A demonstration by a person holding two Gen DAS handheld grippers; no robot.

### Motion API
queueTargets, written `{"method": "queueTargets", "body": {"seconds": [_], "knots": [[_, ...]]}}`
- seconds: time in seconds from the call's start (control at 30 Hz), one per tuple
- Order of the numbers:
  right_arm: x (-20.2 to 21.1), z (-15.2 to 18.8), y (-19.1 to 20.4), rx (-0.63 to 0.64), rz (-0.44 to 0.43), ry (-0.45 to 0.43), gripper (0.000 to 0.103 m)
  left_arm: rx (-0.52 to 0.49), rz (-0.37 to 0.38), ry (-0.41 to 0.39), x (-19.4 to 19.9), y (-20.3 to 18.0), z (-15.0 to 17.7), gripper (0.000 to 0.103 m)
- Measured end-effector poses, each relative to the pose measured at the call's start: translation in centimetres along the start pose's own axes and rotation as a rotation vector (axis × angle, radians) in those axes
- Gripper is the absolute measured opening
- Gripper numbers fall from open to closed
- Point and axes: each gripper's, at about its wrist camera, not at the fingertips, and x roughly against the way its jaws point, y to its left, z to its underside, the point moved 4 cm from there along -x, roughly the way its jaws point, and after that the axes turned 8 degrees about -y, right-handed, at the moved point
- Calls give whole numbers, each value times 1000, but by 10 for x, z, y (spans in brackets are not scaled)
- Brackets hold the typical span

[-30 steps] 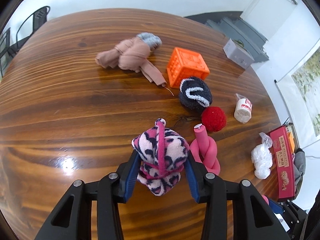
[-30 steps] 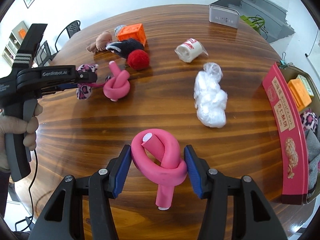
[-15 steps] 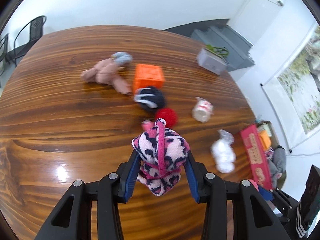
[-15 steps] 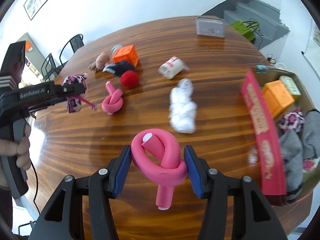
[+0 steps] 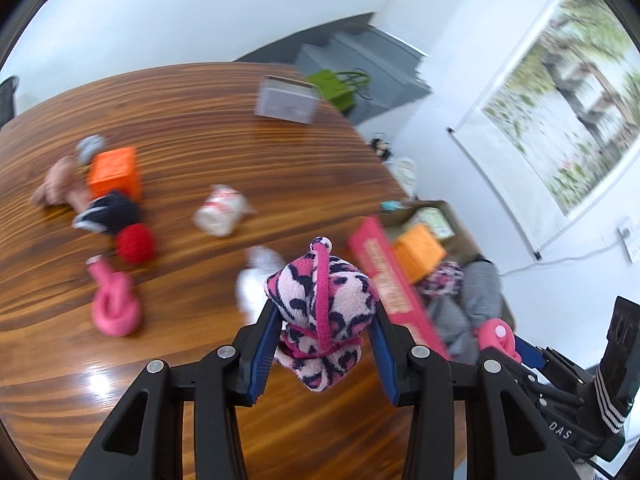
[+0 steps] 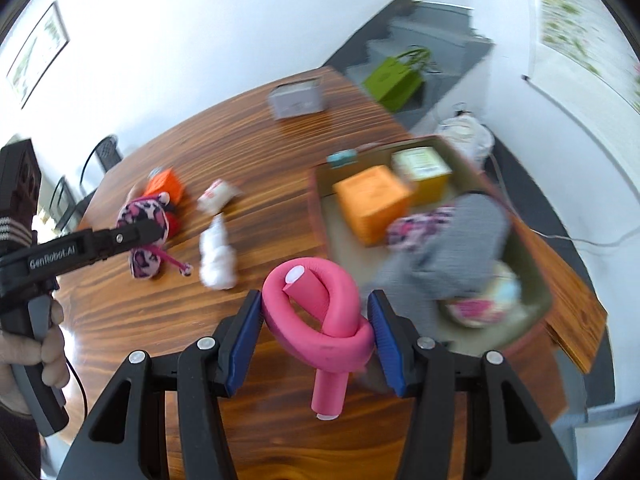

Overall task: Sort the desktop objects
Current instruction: 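Carry both items to the box and open the left tool over it, then lower the pink foam knot into the box and open the right tool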

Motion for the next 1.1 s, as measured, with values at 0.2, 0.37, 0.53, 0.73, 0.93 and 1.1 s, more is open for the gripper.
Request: {"method": "queueTargets", "body": {"seconds": [0.2,0.37,0.53,0.73,0.93,1.1], "knots": [[22,-6,-54,-62,64,-43,58,-58,81,20,-27,-64,-3,45],[34,-8,-82,-90,94,-63,58,-99,115,37,-49,-101,-2,45],[37,-10,-97,-110,104,-72,58,-101,119,63,-67,-114,1,45],[33,-12,-105,-121,96,-69,58,-74,92,87,-77,-112,5,56],[24,-24,-96,-93,62,-75,58,-57,59,88,-76,-103,7,56],[16,-34,-87,-67,32,-81,58,-33,27,63,-62,-86,2,56]]}}
